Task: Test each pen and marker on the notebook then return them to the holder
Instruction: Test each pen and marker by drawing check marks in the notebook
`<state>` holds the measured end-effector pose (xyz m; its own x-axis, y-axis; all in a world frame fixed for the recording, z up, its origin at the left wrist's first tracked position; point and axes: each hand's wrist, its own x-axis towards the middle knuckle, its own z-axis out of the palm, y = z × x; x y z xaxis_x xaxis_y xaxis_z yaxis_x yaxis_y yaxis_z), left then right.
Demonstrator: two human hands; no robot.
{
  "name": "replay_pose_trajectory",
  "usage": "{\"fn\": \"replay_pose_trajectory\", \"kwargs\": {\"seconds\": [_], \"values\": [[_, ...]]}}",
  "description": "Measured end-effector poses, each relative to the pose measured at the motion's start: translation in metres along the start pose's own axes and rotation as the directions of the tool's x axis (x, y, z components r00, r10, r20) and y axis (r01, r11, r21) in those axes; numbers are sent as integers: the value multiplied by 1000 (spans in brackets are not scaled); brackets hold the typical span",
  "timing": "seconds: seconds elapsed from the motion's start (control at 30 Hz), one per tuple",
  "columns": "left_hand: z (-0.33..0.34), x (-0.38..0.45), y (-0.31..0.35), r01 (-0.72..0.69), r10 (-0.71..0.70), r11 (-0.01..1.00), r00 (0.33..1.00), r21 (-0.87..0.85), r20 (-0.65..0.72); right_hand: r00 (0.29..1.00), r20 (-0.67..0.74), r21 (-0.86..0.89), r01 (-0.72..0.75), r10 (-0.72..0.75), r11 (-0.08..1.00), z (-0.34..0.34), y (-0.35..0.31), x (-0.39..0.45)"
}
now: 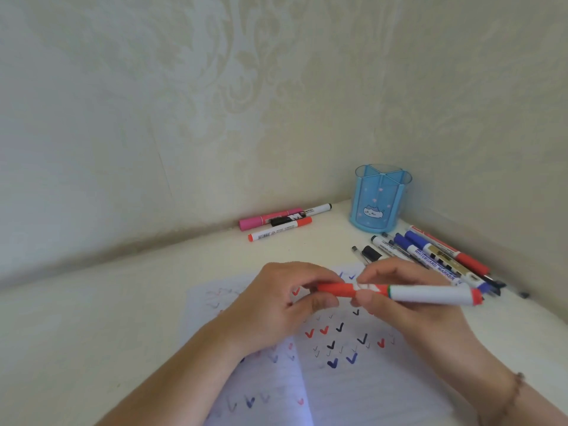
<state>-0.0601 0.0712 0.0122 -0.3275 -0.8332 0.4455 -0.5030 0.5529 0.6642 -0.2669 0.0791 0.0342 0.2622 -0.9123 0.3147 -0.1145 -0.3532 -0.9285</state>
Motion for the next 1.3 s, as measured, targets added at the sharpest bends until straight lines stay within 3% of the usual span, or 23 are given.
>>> {"fn": "replay_pose_trajectory", "kwargs": {"seconds": [0.13, 0.23, 0.43, 0.77, 0.87, 0.93, 1.07, 1.2, 1.3], "values": [[-3, -1, -4, -50, 52, 994, 999, 93, -15, 998, -55, 96, -22, 28, 995, -4, 0, 1], [2, -3, 1, -144, 127, 972, 987, 183, 102, 999, 10, 105, -31, 30, 994, 2, 3, -1], [-2, -4, 5, -218, 181, 938, 971, 270, 155, 993, 112, 165, -46, 28, 985, 3, 2, -3], [-5, -6, 6, -160, 156, 987, 976, 19, 149, 986, 164, 114, 15, -34, 993, -2, 1, -7], [-5, -5, 6, -132, 130, 991, 984, 5, 124, 989, 140, 148, 16, -37, 989, -2, 2, -6], [-7, -6, 5, -42, 40, 999, 991, 15, 125, 995, 99, 198, 14, -34, 980, -7, 3, -3], [-12, -9, -1, 1, -15, 989, 995, 145, 97, 994, 104, 342, -70, 36, 937, -19, -2, 1], [-11, -11, -1, 36, -36, 999, 999, 0, 24, 980, 4, 116, -196, 197, 974, -12, 5, -6], [-12, -10, -3, 45, -44, 999, 999, 24, -27, 978, -34, 43, -206, 208, 977, -8, 7, -11]]}}
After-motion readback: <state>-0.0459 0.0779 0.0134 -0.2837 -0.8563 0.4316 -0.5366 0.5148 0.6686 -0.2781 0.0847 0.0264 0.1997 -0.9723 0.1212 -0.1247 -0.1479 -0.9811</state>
